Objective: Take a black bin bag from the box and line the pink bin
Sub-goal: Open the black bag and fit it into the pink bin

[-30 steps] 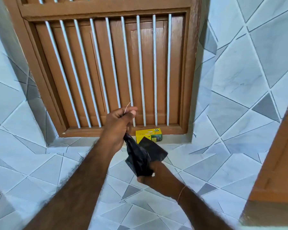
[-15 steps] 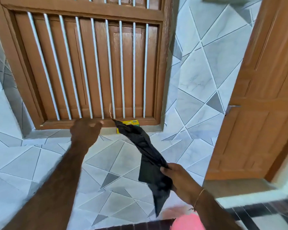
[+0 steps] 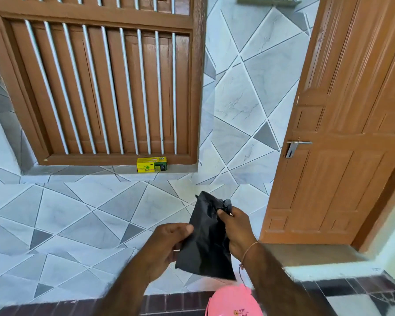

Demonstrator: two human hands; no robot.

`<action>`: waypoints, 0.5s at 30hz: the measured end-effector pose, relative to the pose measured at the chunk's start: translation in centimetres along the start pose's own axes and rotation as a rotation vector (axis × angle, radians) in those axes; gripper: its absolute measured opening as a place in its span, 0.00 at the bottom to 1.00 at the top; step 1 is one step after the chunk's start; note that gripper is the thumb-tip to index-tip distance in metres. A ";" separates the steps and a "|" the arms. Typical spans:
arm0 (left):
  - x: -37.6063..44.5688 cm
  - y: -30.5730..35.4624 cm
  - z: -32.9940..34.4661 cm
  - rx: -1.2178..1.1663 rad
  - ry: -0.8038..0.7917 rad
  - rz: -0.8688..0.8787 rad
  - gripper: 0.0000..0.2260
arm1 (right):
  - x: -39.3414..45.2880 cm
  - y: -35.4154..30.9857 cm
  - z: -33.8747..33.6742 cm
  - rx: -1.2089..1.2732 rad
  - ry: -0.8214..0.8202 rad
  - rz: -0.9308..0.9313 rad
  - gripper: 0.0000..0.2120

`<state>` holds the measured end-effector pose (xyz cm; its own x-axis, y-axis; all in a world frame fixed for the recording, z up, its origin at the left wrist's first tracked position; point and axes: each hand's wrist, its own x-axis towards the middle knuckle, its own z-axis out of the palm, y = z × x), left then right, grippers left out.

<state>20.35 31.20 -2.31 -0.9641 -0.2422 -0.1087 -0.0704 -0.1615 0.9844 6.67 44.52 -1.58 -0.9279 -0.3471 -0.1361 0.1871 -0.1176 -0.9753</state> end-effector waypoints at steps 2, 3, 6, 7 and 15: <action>-0.5 0.0 1.4 0.003 0.016 -0.040 0.14 | 0.0 0.5 -1.9 -0.042 0.036 -0.035 0.05; -0.9 -0.2 2.0 0.050 0.027 -0.068 0.13 | -0.1 0.7 -2.3 -0.033 0.045 -0.038 0.04; -1.9 -1.1 4.6 0.152 0.163 -0.111 0.09 | -0.5 2.2 -3.2 0.028 0.044 0.032 0.03; -2.1 -1.3 5.0 0.147 0.241 -0.097 0.08 | -0.5 2.5 -3.3 0.028 0.064 0.038 0.03; -2.3 1.0 4.6 0.231 0.624 0.072 0.03 | -9.5 2.1 -2.8 -0.571 -0.175 -0.655 0.30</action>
<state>21.36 35.97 -0.44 -0.6447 -0.7637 -0.0327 -0.1308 0.0681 0.9891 14.95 50.21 -2.79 -0.7206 -0.5158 0.4633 -0.5975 0.1231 -0.7923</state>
